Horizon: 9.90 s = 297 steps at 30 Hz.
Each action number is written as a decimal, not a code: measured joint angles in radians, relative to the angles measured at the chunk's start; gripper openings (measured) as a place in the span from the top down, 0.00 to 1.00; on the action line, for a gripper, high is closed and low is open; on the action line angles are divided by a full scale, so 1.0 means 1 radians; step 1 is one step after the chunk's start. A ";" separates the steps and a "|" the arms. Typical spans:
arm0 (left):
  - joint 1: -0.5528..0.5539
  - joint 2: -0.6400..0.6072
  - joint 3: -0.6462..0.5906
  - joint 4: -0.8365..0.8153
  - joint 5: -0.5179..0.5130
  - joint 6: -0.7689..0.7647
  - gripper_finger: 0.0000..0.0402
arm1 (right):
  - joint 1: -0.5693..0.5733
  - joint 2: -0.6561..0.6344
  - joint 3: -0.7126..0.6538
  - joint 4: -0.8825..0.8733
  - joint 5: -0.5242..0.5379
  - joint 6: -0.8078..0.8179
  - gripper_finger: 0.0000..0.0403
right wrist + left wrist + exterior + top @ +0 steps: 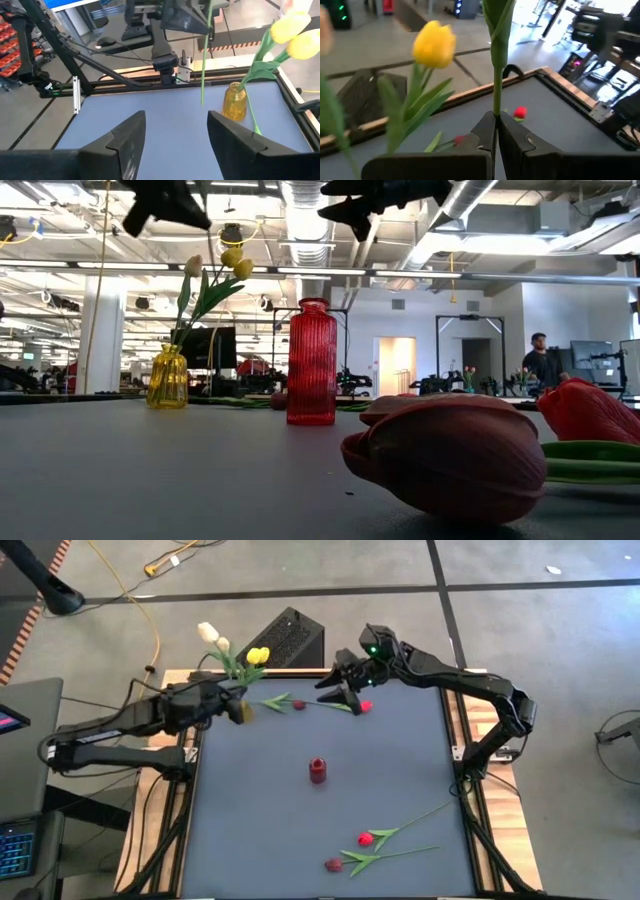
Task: Sort flowers into vase by color
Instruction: Put the white flower into the yellow vase, then put the top pink flower into the red vase
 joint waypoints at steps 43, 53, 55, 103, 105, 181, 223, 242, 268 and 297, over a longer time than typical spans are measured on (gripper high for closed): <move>0.174 -0.038 -0.211 0.052 -0.260 0.097 1.00 | 0.025 0.000 0.000 -0.066 0.005 -0.002 0.41; 0.173 -0.051 -0.212 0.048 -0.231 0.136 1.00 | 0.025 0.000 0.000 -0.068 0.005 -0.002 0.41; 0.173 -0.056 -0.213 0.046 -0.230 0.136 1.00 | 0.025 0.000 0.000 -0.069 0.005 -0.002 0.41; 0.224 -0.128 -0.389 0.084 -0.199 0.065 1.00 | 0.025 0.000 0.000 -0.082 0.005 0.000 0.41; 0.224 -0.129 -0.404 0.088 -0.196 0.060 1.00 | 0.025 0.000 0.000 -0.082 0.005 0.000 0.41; 0.186 -0.129 -0.333 -0.399 0.656 -0.185 0.40 | 0.013 0.000 0.000 -0.106 0.005 -0.056 0.41; -0.214 -0.025 -0.248 -0.077 0.864 -0.226 0.52 | -0.176 0.213 -0.001 -0.454 0.165 -0.269 0.41; -0.418 0.164 -0.248 -0.072 0.681 -0.235 0.52 | -0.112 0.441 -0.001 -0.379 0.632 -0.368 0.49; -0.472 0.179 -0.249 -0.022 0.603 -0.285 0.52 | -0.105 0.574 0.001 -0.430 0.592 -0.355 0.59; -0.531 0.179 -0.249 0.040 0.547 -0.268 0.52 | -0.050 -0.010 0.000 -0.922 1.030 -0.602 0.93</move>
